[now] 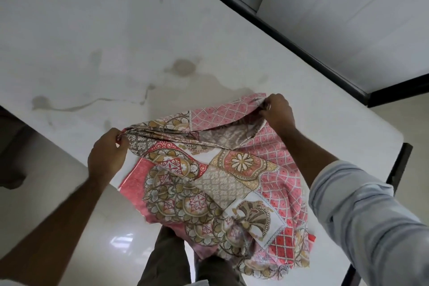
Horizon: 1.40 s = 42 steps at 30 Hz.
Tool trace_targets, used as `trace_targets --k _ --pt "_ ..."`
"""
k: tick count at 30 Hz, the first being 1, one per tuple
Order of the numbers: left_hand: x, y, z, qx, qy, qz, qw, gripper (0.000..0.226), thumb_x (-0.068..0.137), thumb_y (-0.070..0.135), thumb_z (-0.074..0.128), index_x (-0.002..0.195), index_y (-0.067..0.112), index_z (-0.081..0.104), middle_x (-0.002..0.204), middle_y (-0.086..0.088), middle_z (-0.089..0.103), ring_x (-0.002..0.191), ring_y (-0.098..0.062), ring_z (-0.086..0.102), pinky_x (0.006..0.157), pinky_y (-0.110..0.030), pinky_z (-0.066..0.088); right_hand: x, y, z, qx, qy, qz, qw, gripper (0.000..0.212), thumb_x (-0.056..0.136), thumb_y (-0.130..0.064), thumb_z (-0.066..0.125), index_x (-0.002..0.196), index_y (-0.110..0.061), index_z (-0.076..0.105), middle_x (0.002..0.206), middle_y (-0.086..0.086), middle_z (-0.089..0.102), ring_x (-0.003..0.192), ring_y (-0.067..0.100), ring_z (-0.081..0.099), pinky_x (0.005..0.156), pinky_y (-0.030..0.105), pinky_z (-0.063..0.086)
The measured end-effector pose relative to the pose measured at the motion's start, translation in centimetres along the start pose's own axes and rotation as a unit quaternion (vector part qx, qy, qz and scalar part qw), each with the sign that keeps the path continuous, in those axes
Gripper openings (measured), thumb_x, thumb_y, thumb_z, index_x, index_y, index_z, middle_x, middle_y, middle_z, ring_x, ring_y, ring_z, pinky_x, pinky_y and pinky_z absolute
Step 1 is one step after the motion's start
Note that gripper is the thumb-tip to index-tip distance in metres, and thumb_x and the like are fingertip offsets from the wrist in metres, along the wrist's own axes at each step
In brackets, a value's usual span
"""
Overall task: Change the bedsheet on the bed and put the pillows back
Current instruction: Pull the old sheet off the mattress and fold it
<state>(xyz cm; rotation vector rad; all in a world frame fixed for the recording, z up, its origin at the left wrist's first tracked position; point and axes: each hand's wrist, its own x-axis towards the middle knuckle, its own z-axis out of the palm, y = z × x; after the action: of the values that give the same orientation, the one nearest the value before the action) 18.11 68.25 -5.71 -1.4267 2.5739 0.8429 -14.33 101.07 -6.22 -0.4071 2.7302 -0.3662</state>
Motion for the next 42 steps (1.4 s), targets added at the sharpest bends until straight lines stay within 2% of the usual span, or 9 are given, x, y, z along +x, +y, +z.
trace_targets --k 6,10,16,21,25,33,35,37,42 --pt "0.5 -0.8 0.5 0.001 0.0 0.007 1.0 0.017 0.101 0.025 0.051 0.09 0.013 0.055 0.082 -0.003 0.056 0.078 -0.029 0.049 0.067 -0.039 0.04 0.1 0.1 -0.8 -0.041 0.03 -0.134 0.99 0.017 0.08 0.005 0.054 0.079 -0.011 0.056 0.081 0.012 0.057 0.078 0.033 0.053 0.062 0.036 0.041" --pt "0.6 -0.7 0.7 0.001 0.009 0.016 1.0 0.018 0.102 0.024 0.05 0.089 0.013 0.054 0.082 -0.004 0.057 0.077 -0.029 0.049 0.066 -0.039 0.04 0.9 0.4 -3.3 -0.148 0.021 -0.21 0.966 0.021 0.08 0.007 0.067 0.075 -0.011 0.077 0.098 0.015 0.07 0.092 0.035 0.056 0.074 0.037 0.048" --pt "0.6 -0.9 0.4 0.014 0.009 0.029 0.999 0.017 0.102 0.024 0.049 0.089 0.014 0.052 0.083 -0.006 0.06 0.079 -0.033 0.055 0.065 -0.039 0.041 1.7 -0.3 -6.5 -0.225 0.009 -0.212 0.951 0.032 0.086 0.003 0.062 0.108 -0.016 0.075 0.089 0.009 0.069 0.085 0.03 0.057 0.072 0.038 0.048" --pt "0.2 -1.7 0.0 0.062 0.008 0.051 0.997 0.019 0.107 0.027 0.043 0.099 0.013 0.054 0.095 -0.008 0.063 0.087 -0.036 0.06 0.069 -0.039 0.041 2.3 -0.4 -9.6 -0.222 -0.014 -0.134 0.966 0.019 0.092 -0.002 0.056 0.103 -0.007 0.071 0.091 0.009 0.054 0.096 0.037 0.061 0.076 0.037 0.048" --pt "-0.7 -1.0 -1.6 0.075 0.033 0.063 0.995 0.016 0.106 0.02 0.044 0.102 0.016 0.058 0.099 -0.005 0.067 0.09 -0.035 0.064 0.071 -0.037 0.04 2.1 -0.8 -12.5 -0.266 -0.009 -0.097 0.959 0.022 0.092 -0.001 0.053 0.107 0.0 0.069 0.105 0.022 0.062 0.102 0.042 0.062 0.081 0.042 0.051" --pt "2.1 10.8 -12.3 -0.029 0.139 0.126 0.982 0.01 0.097 0.011 0.05 0.098 0.013 0.06 0.094 -0.013 0.07 0.087 -0.041 0.065 0.072 -0.045 0.05 -1.1 -3.0 -26.5 -0.078 0.044 -0.031 0.996 0.029 0.085 -0.01 0.06 0.107 -0.017 0.077 0.117 0.016 0.071 0.109 0.035 0.063 0.094 0.037 0.05" --pt "2.2 14.9 -16.0 -0.056 0.165 0.147 0.974 0.013 0.094 0.008 0.049 0.097 0.016 0.06 0.087 -0.013 0.07 0.076 -0.039 0.067 0.069 -0.045 0.054 -3.1 -3.2 -31.8 -0.054 0.049 -0.052 0.996 0.023 0.084 -0.021 0.061 0.1 -0.013 0.075 0.103 0.015 0.072 0.102 0.031 0.065 0.088 0.034 0.048" --pt "2.2 18.7 -19.9 -0.07 0.184 0.171 0.965 0.015 0.092 0.008 0.048 0.095 0.018 0.06 0.081 -0.013 0.07 0.07 -0.037 0.068 0.067 -0.045 0.056 -5.4 -2.8 -36.6 -0.073 0.058 -0.11 0.99 0.028 0.08 -0.008 0.07 0.108 -0.007 0.074 0.102 0.018 0.072 0.102 0.033 0.067 0.086 0.034 0.048" --pt "-1.9 28.3 -30.0 -0.102 0.261 0.241 0.929 0.015 0.098 0.01 0.047 0.095 0.014 0.06 0.082 -0.006 0.064 0.073 -0.028 0.063 0.067 -0.041 0.053 -11.9 -0.2 -47.1 -0.145 0.229 -0.07 0.96 0.022 0.092 -0.021 0.064 0.11 -0.013 0.073 0.103 0.011 0.067 0.101 0.034 0.063 0.081 0.04 0.053"
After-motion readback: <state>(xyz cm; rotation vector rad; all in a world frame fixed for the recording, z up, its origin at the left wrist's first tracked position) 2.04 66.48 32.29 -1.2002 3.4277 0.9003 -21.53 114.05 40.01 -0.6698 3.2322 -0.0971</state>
